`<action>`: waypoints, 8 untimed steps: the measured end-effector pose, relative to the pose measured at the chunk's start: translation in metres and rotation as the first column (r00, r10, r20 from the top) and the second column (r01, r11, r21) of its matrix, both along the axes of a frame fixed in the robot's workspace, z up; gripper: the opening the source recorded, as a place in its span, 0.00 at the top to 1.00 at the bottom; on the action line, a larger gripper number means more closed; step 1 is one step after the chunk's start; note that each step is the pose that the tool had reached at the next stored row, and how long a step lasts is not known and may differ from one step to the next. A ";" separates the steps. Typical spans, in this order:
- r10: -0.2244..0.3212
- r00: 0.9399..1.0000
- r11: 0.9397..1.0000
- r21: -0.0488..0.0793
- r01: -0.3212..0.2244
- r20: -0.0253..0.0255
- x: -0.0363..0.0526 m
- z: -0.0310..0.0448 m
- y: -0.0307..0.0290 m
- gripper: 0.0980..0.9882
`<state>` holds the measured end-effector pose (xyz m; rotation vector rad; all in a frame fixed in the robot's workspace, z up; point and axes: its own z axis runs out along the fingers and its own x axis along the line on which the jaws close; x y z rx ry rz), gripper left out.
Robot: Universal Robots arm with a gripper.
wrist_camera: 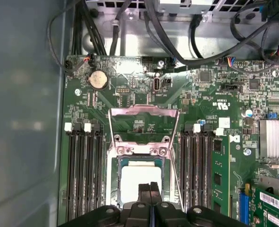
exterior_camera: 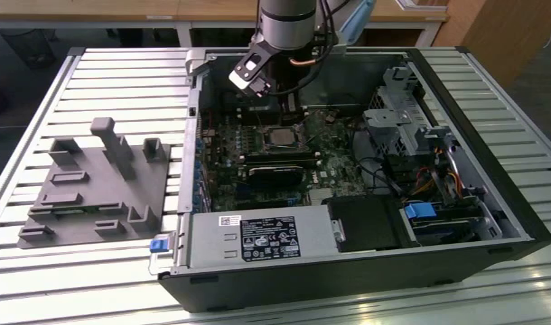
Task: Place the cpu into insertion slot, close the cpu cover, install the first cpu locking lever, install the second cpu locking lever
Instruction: 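Close the cpu cover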
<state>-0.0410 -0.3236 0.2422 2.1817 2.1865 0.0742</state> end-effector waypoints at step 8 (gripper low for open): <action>-0.001 1.000 1.000 0.000 0.001 0.000 0.0017 0.0019 -0.0001 0.97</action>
